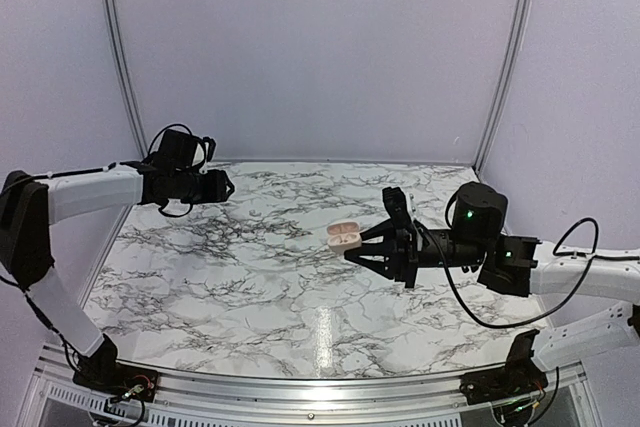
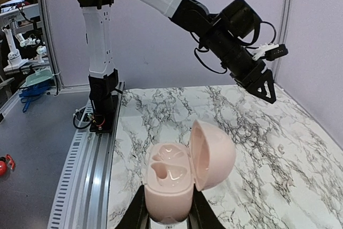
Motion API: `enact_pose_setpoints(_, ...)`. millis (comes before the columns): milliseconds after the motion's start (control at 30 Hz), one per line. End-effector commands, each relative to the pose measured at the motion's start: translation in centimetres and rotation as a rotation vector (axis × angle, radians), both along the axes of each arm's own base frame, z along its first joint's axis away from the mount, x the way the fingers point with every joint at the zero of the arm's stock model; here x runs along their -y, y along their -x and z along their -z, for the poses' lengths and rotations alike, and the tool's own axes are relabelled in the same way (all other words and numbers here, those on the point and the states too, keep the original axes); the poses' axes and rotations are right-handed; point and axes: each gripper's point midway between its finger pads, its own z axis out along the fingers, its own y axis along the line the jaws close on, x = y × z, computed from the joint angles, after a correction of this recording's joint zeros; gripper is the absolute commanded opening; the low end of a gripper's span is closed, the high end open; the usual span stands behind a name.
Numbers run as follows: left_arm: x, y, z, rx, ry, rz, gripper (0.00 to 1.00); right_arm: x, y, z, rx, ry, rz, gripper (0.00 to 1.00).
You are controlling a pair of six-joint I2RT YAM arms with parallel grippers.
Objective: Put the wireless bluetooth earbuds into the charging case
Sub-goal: Move the left earbud to the center of the board.
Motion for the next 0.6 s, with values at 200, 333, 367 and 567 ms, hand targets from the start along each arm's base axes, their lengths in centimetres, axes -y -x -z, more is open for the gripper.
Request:
enact_pose_setpoints(200,1.6,-5.7,5.8,-0.14,-0.013,-0.066,0.46,0.2,-0.7,-0.8,0.091,-0.016,0.041,0.0)
enact_pose_setpoints(333,2.1,-7.0,7.7,-0.166,-0.03,-0.078,0.43,0.2,-0.7,-0.8,0.088,-0.015,0.039,0.0)
enact_pose_setpoints(367,2.2,-7.3,8.2,-0.173,-0.039,-0.082,0.43,0.1,-0.8,-0.7,0.085,-0.012,0.039,0.0)
enact_pose_setpoints(567,2.8,-8.1,10.8,-0.2,-0.101,-0.094,0.42,-0.2,-0.7,-0.4,0.068,-0.006,0.023,0.0)
